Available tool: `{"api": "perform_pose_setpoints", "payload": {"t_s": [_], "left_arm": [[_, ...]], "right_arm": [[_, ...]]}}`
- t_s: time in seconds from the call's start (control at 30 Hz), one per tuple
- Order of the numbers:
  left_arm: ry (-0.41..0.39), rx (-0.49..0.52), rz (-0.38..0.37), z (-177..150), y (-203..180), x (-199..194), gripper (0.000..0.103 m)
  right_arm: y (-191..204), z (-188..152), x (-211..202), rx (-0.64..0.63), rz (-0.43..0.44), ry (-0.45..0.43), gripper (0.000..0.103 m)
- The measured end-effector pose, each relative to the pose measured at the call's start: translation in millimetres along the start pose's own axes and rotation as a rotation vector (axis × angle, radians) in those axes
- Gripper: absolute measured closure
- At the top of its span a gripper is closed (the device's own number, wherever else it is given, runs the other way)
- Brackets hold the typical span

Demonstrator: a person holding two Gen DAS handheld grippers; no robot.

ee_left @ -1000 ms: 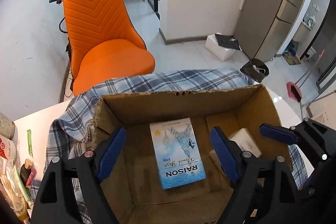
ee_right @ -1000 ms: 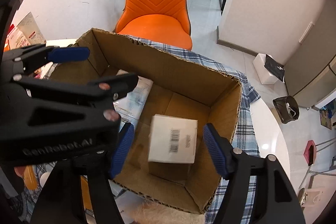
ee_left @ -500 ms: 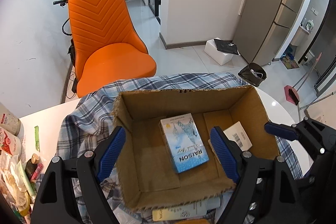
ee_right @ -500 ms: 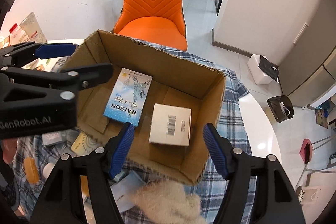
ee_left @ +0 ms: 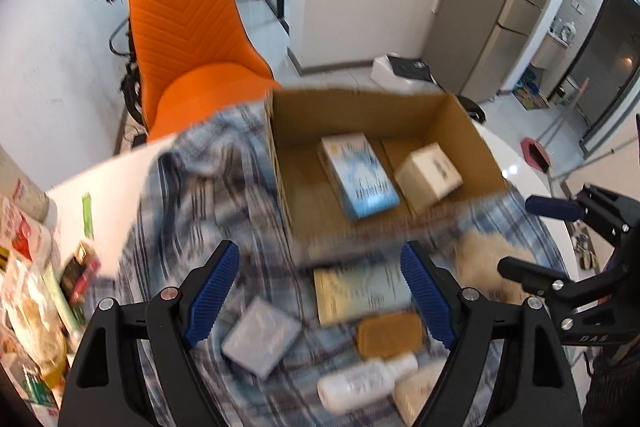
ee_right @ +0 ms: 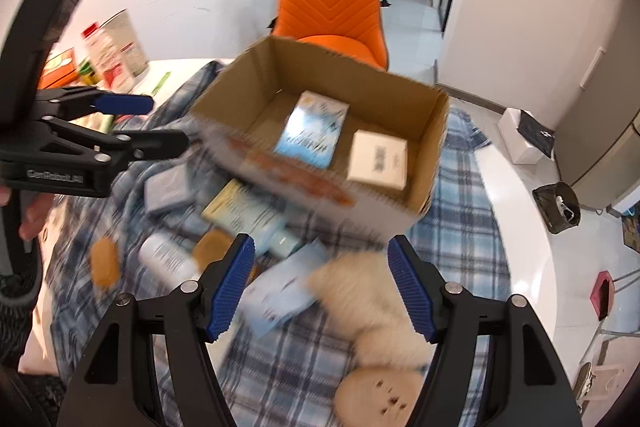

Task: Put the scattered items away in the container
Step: 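Withdraw both grippers from the cardboard box toward the scattered items, then grasp the amber soap bar with the left gripper while the right gripper grasps the beige wooden disc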

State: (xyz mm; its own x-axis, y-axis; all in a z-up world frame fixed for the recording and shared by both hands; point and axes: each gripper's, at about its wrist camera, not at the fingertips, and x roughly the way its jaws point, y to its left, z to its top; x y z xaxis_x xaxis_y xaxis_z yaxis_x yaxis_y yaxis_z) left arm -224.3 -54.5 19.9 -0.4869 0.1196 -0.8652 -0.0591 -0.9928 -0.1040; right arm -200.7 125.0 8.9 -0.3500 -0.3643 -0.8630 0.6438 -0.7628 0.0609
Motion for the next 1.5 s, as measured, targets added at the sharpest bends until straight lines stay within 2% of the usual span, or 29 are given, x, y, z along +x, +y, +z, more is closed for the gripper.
{"api": "perform_pose_setpoints", "payload": {"t_s": [0.3, 0.63, 0.9, 1.07, 1.5], "left_arm": [[0.032, -0.047, -0.048, -58.5, 5.7, -7.8, 0.018], [0.076, 0.103, 0.003, -114.3, 1.8, -31.9, 0.018], [0.156, 0.145, 0.051, -164.3, 20.4, -24.9, 0.018], [0.19, 0.112, 0.035, -175.0, 31.0, -16.1, 0.018], [0.197, 0.161, 0.065, -181.4, 27.4, 1.6, 0.018]], "right_arm": [[33.7, -40.3, -13.3, -0.047, 0.061, 0.01, 0.035], [54.1, -77.9, -16.2, -0.084, 0.065, 0.061, 0.035], [73.9, -96.0, -11.2, -0.111, 0.111, 0.074, 0.035], [75.2, -105.7, -4.7, -0.097, 0.111, 0.101, 0.035], [60.3, -119.6, 6.6, -0.042, 0.106, 0.141, 0.035]]}}
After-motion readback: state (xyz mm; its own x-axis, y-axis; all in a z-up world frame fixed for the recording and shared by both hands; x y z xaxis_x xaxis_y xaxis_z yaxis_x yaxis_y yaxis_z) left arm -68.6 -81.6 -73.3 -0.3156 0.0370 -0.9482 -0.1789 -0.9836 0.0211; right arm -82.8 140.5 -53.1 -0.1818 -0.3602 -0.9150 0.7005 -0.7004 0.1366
